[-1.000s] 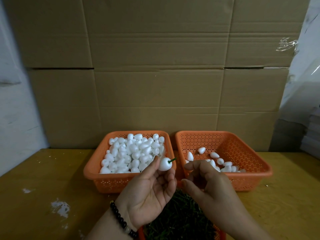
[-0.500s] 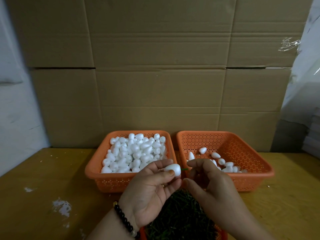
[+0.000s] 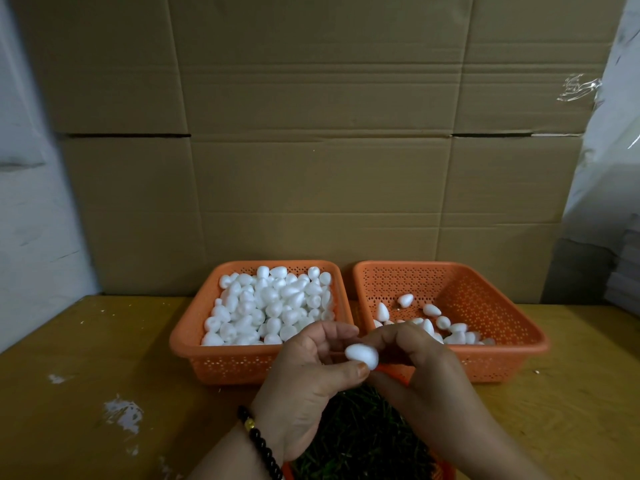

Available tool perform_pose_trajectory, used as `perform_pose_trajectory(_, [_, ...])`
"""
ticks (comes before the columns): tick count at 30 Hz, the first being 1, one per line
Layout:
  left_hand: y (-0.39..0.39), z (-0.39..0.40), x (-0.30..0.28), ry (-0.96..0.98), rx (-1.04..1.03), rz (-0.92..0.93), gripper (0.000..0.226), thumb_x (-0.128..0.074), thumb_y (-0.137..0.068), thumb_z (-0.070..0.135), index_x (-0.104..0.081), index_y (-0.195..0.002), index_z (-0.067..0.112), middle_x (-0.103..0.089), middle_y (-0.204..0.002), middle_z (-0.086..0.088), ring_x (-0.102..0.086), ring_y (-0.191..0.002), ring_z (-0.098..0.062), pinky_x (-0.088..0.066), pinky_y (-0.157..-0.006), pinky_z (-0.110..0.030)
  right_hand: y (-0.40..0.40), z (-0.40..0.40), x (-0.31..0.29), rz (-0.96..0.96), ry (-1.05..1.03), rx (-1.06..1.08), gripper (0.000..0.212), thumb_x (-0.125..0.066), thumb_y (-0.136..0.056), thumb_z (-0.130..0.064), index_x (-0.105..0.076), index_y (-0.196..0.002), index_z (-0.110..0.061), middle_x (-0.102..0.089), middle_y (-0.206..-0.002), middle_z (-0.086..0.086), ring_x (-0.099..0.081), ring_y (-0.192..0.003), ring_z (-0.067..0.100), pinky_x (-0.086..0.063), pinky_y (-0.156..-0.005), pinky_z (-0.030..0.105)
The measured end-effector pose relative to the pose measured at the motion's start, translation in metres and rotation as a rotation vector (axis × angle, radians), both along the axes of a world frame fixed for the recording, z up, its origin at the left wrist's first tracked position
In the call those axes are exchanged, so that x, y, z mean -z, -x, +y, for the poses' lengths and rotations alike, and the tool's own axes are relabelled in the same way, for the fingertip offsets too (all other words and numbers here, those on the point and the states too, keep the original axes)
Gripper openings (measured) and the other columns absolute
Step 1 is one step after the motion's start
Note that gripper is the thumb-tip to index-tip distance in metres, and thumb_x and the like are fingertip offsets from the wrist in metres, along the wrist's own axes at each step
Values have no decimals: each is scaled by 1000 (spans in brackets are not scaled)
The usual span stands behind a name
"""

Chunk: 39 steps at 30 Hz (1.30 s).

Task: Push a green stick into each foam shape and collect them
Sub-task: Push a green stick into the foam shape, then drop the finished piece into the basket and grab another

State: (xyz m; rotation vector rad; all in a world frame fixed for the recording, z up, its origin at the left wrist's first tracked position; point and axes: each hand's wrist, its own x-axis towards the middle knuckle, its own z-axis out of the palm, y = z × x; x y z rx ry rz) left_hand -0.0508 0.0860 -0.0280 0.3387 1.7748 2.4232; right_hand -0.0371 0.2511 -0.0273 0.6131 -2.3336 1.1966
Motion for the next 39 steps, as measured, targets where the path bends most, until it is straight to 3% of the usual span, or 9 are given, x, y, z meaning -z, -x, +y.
perform_pose_trajectory(5, [2,-2,1,25,-30,-36,54,-86,-62,17,-63,-110,13,-72,-102,-7,-69,-91,-18,-53,-72,-31,2,5,-1,-91,87,-14,19,-71,-82,-25,-63,-97,-35,-69,-95,-18,-65,-93,1,-55,-77,23])
perform_pose_trajectory(10, [10,-7,6,116,-141,-43,24,-70,-82,2,-66,-103,13,-68,-90,-5,-64,-74,-13,-53,-62,-27,13,20,-3,-47,36,158,11,-64,-84,-39,-63,-94,-40,-66,-94,-27,-62,-89,-8,-49,-69,11])
perform_pose_trajectory(15, [13,-10,9,201,-202,-37,20,-66,-85,1,-68,-98,15,-66,-82,-2,-61,-64,-9,-51,-55,-25,29,45,10,40,-216,516,26,-71,-82,-23,-67,-108,-22,-67,-91,-8,-64,-84,14,-53,-74,42])
perform_pose_trajectory(20, [15,-10,10,240,-202,-39,18,-66,-85,2,-68,-96,16,-65,-81,-8,-56,-56,-8,-47,-48,-24,36,60,20,28,-416,760,29,-63,-87,-34,-67,-113,-22,-72,-96,-3,-66,-90,22,-42,-91,43])
perform_pose_trajectory(24, [18,-18,5,257,-216,0,16,-65,-85,1,-68,-95,14,-65,-71,-2,-54,-53,-7,-44,-44,-22,37,57,19,-69,-442,884,54,-54,-90,-41,-49,-137,-15,-63,-122,11,-55,-114,34,-31,-102,48])
perform_pose_trajectory(28, [30,-41,-4,252,-328,18,18,-66,-86,4,-68,-94,19,-61,-62,2,-53,-50,-9,-45,-46,-23,23,41,3,123,-399,704,44,-64,-86,-23,-57,-128,-11,-60,-122,13,-52,-113,36,-41,-91,50])
perform_pose_trajectory(31, [41,-56,-7,323,-386,66,17,-67,-86,6,-68,-94,22,-64,-69,3,-55,-55,-7,-45,-48,-23,4,24,-16,120,-414,426,25,-65,-86,-19,-67,-110,-23,-63,-107,-4,-60,-94,17,-51,-76,34])
perform_pose_trajectory(34, [53,-63,-10,511,-379,125,17,-66,-87,11,-66,-94,26,-63,-78,4,-58,-63,-6,-45,-48,-21,-7,6,-20,-135,-645,143,25,-58,-89,-39,-59,-114,-38,-54,-106,-20,-57,-92,1,-50,-81,24])
perform_pose_trajectory(39, [75,-60,-20,981,-282,265,14,-62,-88,22,-63,-99,31,-63,-86,15,-60,-68,5,-42,-53,-9,-10,-13,-1,-349,-875,-2,67,-51,-76,-72,-37,-133,-40,-40,-132,-18,-44,-124,10,-43,-100,34])
